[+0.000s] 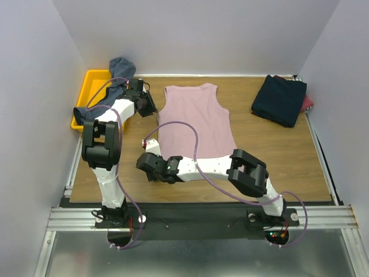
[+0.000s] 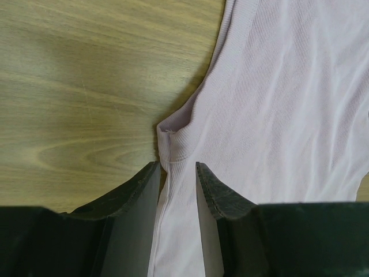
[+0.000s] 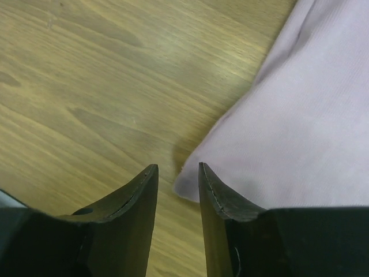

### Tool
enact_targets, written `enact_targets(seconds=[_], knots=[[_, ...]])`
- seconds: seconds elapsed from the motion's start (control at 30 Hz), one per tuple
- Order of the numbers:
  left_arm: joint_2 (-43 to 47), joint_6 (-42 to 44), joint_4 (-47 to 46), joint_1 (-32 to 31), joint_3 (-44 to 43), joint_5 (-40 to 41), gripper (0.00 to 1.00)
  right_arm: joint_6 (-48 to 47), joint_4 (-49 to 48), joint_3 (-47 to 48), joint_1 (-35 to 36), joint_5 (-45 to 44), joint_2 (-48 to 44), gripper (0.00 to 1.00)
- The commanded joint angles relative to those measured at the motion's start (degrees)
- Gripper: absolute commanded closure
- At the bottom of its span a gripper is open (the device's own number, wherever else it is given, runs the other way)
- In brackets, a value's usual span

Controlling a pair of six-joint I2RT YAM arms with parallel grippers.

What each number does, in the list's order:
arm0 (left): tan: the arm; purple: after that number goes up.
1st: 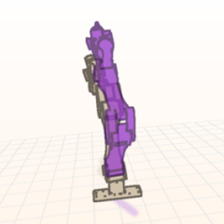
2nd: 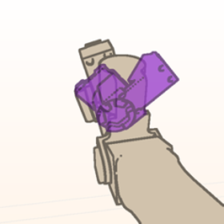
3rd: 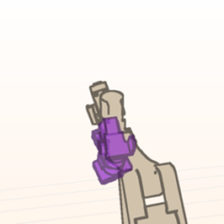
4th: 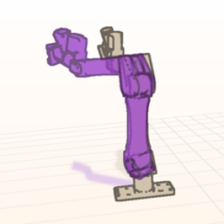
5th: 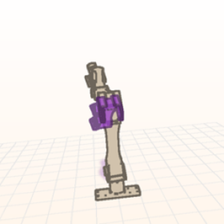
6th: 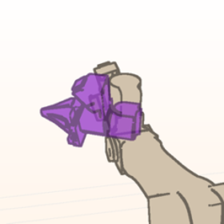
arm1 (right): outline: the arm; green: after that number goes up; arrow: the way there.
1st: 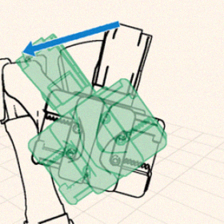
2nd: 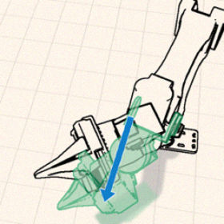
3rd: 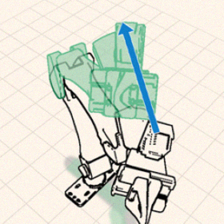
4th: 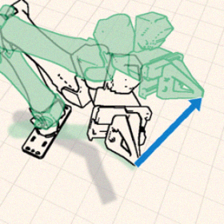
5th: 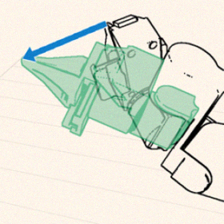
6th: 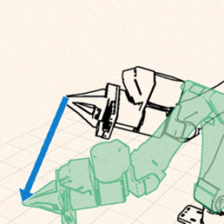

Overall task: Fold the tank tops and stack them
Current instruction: Flatten the tank top out

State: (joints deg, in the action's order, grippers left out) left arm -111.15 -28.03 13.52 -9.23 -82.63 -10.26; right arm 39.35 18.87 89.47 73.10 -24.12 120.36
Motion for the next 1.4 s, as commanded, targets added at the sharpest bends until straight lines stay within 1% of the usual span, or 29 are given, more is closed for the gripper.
enact_targets(seconds=[0.0,0.23,0.3,0.37,0.4,0.43,0.5,0.53,0.6,0.63,0.67,0.7,0.73,0.8,0.97,1.17,1.3,1.37], knots=[[0.68,1.05,-0.25,0.53,-2.18,-0.29,0.58,-1.82,2.31,3.86,0.99,-6.47,2.77,0.6],[0.76,0.79,-0.16,0.88,-2.45,-0.46,0.58,-1.38,3.1,3.96,1.43,-5.06,4.62,0.61],[0.85,0.26,-0.33,0.8,-2.1,-0.46,0.58,-1.04,3.27,2.64,1.52,-4.27,4.45,0.64],[1.38,-0.44,-0.69,0.8,-1.48,-0.02,0.58,-0.51,3.36,1.24,1.61,-3.57,3.4,0.68],[1.73,-0.88,-0.95,0.8,-0.35,0.24,0.58,0.02,3.36,-0.42,1.69,-3.48,2.7,0.73],[2.69,-2.02,-1.82,0.88,0.36,0.76,0.58,0.46,3.36,-1.66,1.69,-3.39,1.04,0.79],[3.83,-4.12,-3.4,0.88,2.9,1.3,0.58,1.07,3.36,-4.46,1.78,-3.22,-0.82,0.83],[4.97,-4.92,-3.93,0.8,3.87,1.38,0.58,1.25,3.36,-5.44,1.78,-2.95,-1.78,0.87],[6.55,-7.37,-6.21,0.71,7.47,1.12,0.58,1.6,3.19,-7.89,1.78,-2.07,-5.56,0.91],[8.3,-8.0,-6.92,0.62,8.79,1.12,0.59,1.69,3.27,-10.69,1.78,-1.81,-7.22,0.94],[9.19,-8.53,-7.71,0.53,10.11,1.12,0.59,1.78,2.84,-12.72,1.96,-1.55,-8.89,0.95],[10.07,-8.97,-8.5,0.19,12.82,1.12,0.59,1.95,2.4,-14.66,2.05,-1.54,-12.56,0.95],[11.91,-9.67,-10.25,0.01,14.24,1.12,0.58,2.3,1.96,-18.07,2.05,-0.85,-14.08,0.95],[13.59,-10.9,-13.06,-0.26,18.46,0.69,0.58,1.96,1.34,-19.94,2.05,0.21,-17.59,0.95],[16.93,-11.96,-18.34,-1.66,25.92,-2.04,0.56,2.39,0.46,-23.81,2.05,3.46,-20.68,0.96],[15.79,-12.05,-20.19,-4.04,27.87,-1.34,0.56,3.01,0.37,-23.64,2.05,4.16,-21.3,0.96],[13.86,-11.26,-19.94,-4.74,26.47,0.06,0.56,2.92,0.46,-21.97,2.05,4.78,-20.16,0.96],[12.98,-11.26,-19.15,-5.0,25.51,2.52,0.56,3.1,0.46,-21.53,2.05,5.31,-19.64,0.97]])
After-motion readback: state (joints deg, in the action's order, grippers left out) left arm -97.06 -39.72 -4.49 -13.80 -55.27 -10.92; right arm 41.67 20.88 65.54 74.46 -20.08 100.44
